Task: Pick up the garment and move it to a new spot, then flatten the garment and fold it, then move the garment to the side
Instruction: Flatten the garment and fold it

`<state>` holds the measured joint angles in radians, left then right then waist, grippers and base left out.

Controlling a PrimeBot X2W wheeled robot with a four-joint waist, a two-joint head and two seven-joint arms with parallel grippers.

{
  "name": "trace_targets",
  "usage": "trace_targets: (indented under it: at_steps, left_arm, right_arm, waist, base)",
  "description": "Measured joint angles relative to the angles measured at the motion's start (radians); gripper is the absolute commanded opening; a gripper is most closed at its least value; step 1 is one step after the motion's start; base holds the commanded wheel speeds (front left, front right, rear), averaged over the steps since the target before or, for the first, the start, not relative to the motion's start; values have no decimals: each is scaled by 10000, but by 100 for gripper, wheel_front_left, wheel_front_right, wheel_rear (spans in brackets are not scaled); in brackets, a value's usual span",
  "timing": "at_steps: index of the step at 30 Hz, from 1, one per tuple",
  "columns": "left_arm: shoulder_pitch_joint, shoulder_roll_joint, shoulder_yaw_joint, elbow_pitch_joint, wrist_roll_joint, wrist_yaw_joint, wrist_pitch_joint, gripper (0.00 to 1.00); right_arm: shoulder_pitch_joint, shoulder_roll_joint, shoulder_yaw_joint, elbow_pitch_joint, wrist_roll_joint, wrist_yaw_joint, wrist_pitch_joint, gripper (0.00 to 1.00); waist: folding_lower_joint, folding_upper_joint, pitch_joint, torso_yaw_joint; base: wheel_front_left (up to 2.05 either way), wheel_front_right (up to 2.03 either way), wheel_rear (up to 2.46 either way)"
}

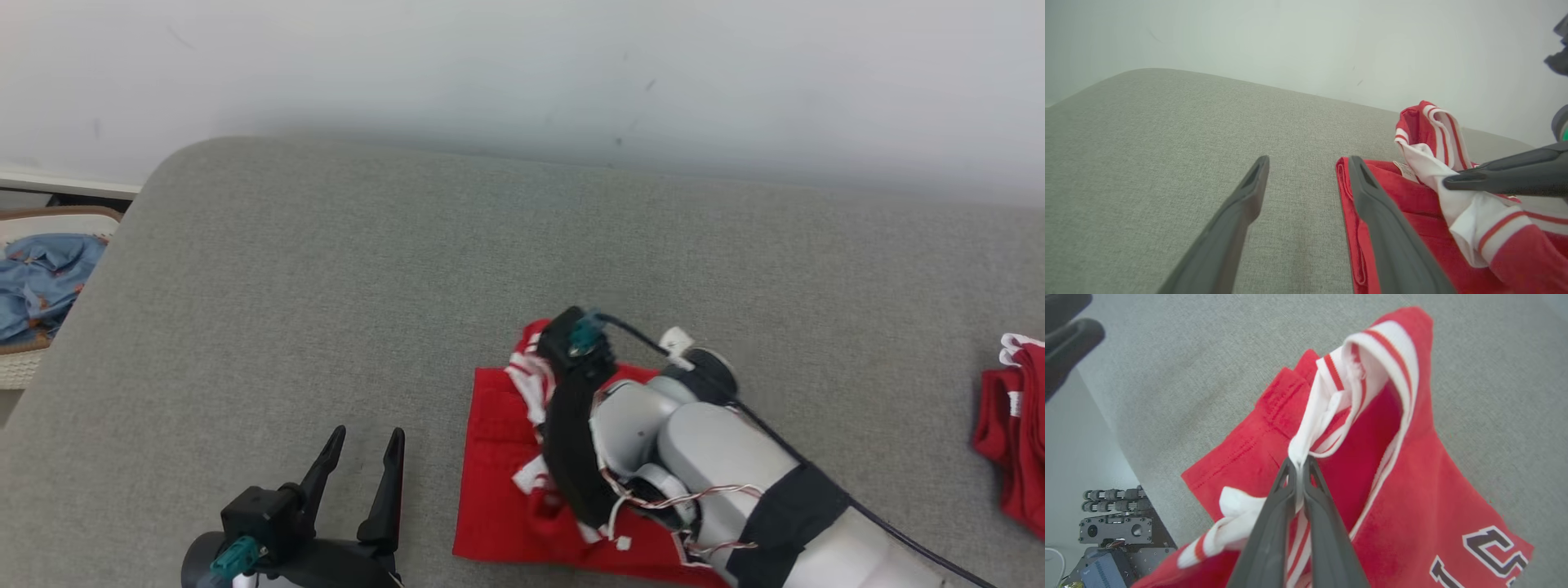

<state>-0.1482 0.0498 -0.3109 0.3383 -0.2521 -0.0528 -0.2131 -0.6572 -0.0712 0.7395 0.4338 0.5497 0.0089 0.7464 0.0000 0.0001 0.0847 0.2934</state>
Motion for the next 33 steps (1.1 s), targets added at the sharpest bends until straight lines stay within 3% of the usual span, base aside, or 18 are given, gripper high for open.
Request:
trace_targets:
  at_steps: [3,10,16,17,18,25,33]
  left_arm:
    - [-3,2,-33,36,-38,0,-2,100]
    - [-152,-19,-207,100,-58,-2,-75,100]
    - [-150,-19,-128,128,-125,33,-88,100]
    - [-150,-21,-130,128,-127,58,-88,100]
    - [-150,-21,-130,130,-127,82,-90,100]
    - [-148,-21,-113,236,-171,84,-163,100]
    - [33,211,96,46,-146,190,-226,100]
  right_arm:
    - [-259,61,648,-136,520,-203,-199,0]
    - [-589,54,1131,176,1030,-692,-527,0]
    - [-869,46,1429,602,1360,-803,-796,0]
    - [-897,38,1496,612,1409,-807,-871,12]
    - [-912,36,1555,604,1509,-846,-961,100]
    - [-1168,48,1868,543,1948,-897,-1732,100]
    - [-1264,-113,587,-105,1609,-1122,-4034,100]
  waist:
    - [0,-1,-26,85]
    - [0,0,-23,397]
    - [0,0,-7,488]
    - [0,-1,-4,492]
    - [0,-1,-2,496]
    - [0,-1,-92,479]
    - [0,-1,-319,225]
  base:
    - [0,0,0]
    - [0,0,0]
    - [0,0,0]
    - [0,0,0]
    - [0,0,0]
    - [0,0,0]
    - [0,0,0]
